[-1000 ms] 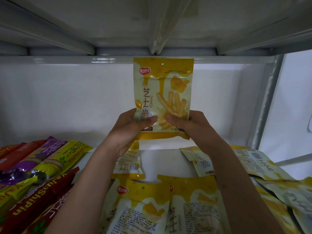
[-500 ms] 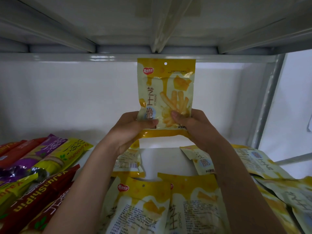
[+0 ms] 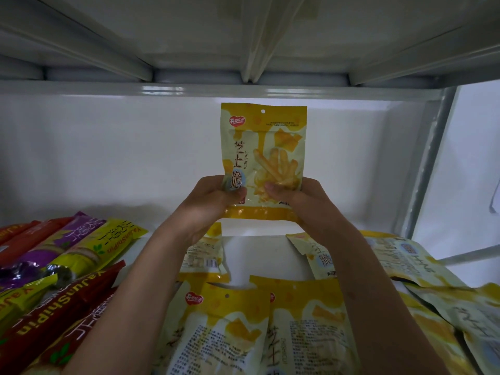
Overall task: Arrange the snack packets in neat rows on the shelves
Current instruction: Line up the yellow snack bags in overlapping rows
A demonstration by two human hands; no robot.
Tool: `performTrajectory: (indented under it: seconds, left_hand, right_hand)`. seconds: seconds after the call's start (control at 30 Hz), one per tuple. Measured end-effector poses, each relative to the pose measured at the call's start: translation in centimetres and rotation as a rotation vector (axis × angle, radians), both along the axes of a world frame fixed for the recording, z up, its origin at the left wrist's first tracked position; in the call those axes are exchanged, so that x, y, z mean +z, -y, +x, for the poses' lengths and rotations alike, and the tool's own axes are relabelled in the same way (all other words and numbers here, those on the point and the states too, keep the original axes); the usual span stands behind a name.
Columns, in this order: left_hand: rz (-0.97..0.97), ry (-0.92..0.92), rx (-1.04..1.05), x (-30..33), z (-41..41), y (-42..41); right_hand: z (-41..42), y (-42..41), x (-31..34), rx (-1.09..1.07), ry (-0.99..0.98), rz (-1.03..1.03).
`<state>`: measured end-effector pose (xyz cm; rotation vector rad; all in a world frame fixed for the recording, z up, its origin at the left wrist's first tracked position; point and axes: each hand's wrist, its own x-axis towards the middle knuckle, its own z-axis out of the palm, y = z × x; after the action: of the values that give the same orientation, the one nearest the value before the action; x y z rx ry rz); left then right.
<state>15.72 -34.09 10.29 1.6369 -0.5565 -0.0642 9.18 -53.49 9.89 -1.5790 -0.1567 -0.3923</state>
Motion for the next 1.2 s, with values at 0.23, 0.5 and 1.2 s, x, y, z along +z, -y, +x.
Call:
performTrajectory:
  seconds: [0.23,0.5,1.2]
  left_hand:
    - [-0.164,-0.187,-0.104,0.9,-1.0,0.2]
    - [-0.197,-0.21,-0.08,1.2,-1.1,-0.1]
    - [-0.275,-0.358,-0.252,1.3,-1.4,-0.3]
  right_hand:
    - [-0.5,0.3,0.7,-0.023,-0.015,0.035]
    - [0.2,0.1,0.3,-0.029,-0.03,-0.058]
    - [-2.3,-0.1,2.1,0.062,-0.1,0.078]
